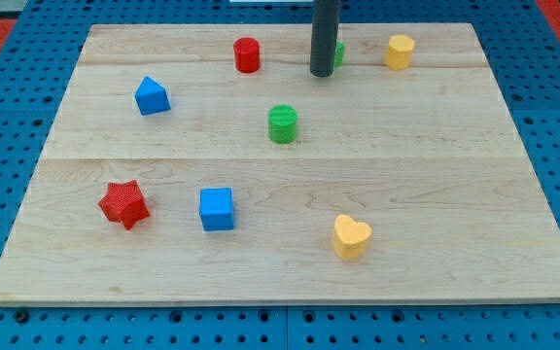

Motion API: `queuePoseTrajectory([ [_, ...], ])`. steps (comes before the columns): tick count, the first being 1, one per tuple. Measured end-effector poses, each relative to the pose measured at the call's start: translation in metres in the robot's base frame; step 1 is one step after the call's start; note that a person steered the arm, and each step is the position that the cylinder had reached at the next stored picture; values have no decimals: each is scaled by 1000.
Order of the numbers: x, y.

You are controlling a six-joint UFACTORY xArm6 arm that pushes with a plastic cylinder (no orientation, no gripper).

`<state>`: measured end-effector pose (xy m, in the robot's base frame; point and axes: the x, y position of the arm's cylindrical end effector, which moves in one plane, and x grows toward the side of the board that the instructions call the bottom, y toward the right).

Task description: Push the green circle right to the red circle

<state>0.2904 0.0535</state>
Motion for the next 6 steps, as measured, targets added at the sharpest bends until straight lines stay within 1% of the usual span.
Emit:
queuePoseTrajectory([
  [1, 0, 0],
  [2, 23, 18],
  [3, 73, 35],
  [4, 118, 16],
  [5, 117, 17],
  [6, 115, -18],
])
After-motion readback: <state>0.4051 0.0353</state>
